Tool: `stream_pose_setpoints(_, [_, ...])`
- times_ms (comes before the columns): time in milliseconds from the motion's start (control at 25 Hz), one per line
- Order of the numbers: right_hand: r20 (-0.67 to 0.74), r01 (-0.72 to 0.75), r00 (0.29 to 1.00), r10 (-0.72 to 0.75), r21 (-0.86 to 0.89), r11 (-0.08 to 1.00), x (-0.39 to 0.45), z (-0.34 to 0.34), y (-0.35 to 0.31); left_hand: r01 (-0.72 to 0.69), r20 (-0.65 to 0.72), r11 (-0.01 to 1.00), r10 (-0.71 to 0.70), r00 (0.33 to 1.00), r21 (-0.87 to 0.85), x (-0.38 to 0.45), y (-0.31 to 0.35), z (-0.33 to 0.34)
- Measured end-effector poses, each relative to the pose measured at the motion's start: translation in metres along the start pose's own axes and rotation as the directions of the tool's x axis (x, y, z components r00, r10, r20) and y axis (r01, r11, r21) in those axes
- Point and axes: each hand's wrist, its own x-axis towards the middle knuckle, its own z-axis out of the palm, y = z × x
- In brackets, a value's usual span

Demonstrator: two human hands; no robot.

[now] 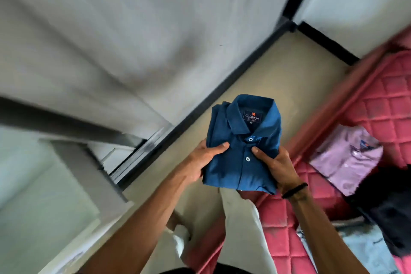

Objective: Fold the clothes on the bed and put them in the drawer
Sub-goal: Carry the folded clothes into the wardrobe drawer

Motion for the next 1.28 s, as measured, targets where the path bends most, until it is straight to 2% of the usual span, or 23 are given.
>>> stream_pose_setpoints(160, [0.260,0.068,0.965,-0.027,-0.151,0.986,-0.044,0.150,-0.019,-0.235,-0.221,0.966,0.207,0.953,-0.106,-0.121,-0.023,-0.125])
stream_pose_setpoints(320, [0.479,0.069,0.877,0.048,-0.225,0.972,-0.093,0.283,-0.018,-0.386,-0.429,0.907,0.285,0.857,-0.168,-0.233,-0.060,-0.216])
stream_pose_setpoints(480, [0.646,-0.028,0.717,0.261,-0.347,0.937,-0.127,0.405,0.003,-0.432,-0.620,0.856,0.179,0.764,-0.285,-0.309,-0.112,-0.297])
stream_pose_setpoints(600, [0.662,-0.075,0.626,0.412,-0.475,0.877,-0.134,0.487,0.043,-0.402,-0.694,0.825,0.016,0.719,-0.397,-0.330,-0.154,-0.366])
stream_pose_setpoints(720, [0.656,-0.119,0.564,0.501,-0.536,0.836,-0.112,0.558,0.103,-0.404,-0.736,0.808,-0.052,0.675,-0.428,-0.315,-0.188,-0.440])
stream_pose_setpoints(840, [0.658,-0.015,0.585,0.473,-0.575,0.818,-0.080,0.609,0.169,-0.401,-0.791,0.821,-0.096,0.605,-0.406,-0.275,-0.219,-0.502])
stream_pose_setpoints(920, [0.641,0.069,0.604,0.474,-0.634,0.770,-0.063,0.626,0.209,-0.383,-0.806,0.817,-0.157,0.571,-0.431,-0.243,-0.245,-0.532])
stream_pose_setpoints(1120, [0.555,0.196,0.704,0.444,-0.752,0.630,-0.038,0.632,0.269,-0.197,-0.786,0.881,-0.257,0.563,-0.429,-0.189,-0.293,-0.568])
stream_pose_setpoints(1200, [0.526,0.269,0.753,0.395,-0.794,0.545,-0.040,0.636,0.270,-0.094,-0.836,0.943,-0.232,0.497,-0.318,-0.190,-0.288,-0.567])
stream_pose_setpoints(1280, [0.478,0.319,0.800,0.364,-0.852,0.416,-0.045,0.638,0.262,0.023,-0.905,0.979,-0.197,0.377,-0.203,-0.197,-0.274,-0.558])
